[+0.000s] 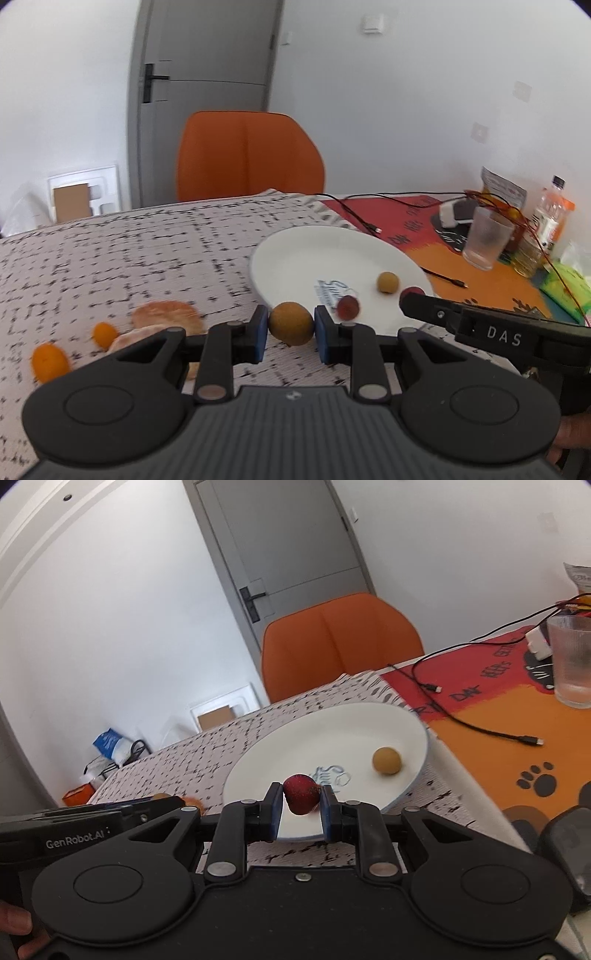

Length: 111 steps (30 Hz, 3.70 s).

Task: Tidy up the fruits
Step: 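Carry the apricot with the left tool while the right tool carries the cherry to the bowl, then open the right tool over the bowl while the left tool drops the apricot in, then move both open tools back from the bowl to the remaining fruit, then lower the left tool toward a small mandarin while the right tool approaches the peeled tangerine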

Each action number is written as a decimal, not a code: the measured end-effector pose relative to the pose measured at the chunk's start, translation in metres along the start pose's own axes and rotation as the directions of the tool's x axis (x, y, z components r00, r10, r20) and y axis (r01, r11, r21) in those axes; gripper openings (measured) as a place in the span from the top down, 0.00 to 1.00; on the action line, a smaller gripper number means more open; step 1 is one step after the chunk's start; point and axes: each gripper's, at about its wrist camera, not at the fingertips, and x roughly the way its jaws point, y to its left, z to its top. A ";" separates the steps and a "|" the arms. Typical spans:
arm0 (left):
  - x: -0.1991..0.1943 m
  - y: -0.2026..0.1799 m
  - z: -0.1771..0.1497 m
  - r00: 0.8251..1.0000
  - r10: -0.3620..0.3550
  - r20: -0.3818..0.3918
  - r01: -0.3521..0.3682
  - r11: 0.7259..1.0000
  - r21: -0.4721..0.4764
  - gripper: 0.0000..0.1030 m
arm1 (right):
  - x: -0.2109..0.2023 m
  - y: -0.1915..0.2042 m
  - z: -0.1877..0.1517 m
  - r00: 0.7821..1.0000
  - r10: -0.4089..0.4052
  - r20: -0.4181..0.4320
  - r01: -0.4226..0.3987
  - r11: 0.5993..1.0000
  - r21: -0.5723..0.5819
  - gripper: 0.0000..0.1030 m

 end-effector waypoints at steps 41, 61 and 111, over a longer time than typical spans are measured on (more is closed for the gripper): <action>-0.004 0.007 0.034 0.997 0.064 0.040 -0.067 0.995 0.068 0.53 | -0.002 0.003 0.001 1.000 -0.009 0.023 0.009 1.000 0.008 0.71; -0.083 0.083 0.039 0.952 0.289 0.102 -0.280 0.955 -0.094 0.22 | 0.027 0.079 0.003 0.983 0.166 -0.080 -0.178 0.966 -0.186 0.42; -0.042 0.132 -0.067 0.958 0.282 -0.054 -0.276 0.848 -0.452 0.77 | 0.109 0.138 -0.018 0.925 0.218 -0.312 -0.334 0.858 -0.390 0.45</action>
